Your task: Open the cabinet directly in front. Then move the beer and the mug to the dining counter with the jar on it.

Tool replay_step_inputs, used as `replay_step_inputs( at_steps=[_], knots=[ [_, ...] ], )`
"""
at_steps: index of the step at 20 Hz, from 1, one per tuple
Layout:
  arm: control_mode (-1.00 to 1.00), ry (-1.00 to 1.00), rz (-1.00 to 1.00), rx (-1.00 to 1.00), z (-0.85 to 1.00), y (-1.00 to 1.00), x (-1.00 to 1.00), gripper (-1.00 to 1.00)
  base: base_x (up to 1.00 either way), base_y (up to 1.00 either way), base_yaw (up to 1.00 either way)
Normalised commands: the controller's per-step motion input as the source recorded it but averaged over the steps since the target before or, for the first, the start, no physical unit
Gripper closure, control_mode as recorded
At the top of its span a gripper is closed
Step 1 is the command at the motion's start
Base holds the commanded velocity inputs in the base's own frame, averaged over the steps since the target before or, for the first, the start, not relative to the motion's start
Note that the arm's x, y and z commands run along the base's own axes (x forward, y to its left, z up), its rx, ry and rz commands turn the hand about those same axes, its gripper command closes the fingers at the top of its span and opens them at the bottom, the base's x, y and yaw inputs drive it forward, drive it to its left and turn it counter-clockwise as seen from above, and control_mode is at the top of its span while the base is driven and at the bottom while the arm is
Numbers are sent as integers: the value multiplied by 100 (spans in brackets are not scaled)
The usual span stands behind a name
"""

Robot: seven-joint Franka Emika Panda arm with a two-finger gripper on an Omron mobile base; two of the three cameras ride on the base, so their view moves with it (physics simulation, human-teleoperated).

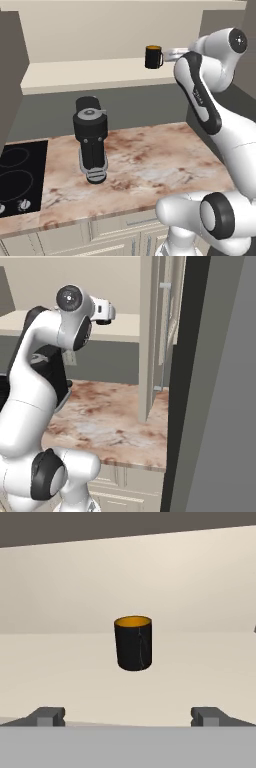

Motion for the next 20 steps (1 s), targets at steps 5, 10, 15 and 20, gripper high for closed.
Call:
replay_step_inputs(
  at_steps=[5,10,15,20],
  knots=[
    [-100,0,0,0,-6,1,28,-100,0,0,0],
    [-100,1,0,0,-12,2,28,-100,0,0,0],
    [-100,3,0,0,-10,7,28,-100,0,0,0],
    [-100,6,0,0,-7,6,37,-100,0,0,0]
  ],
)
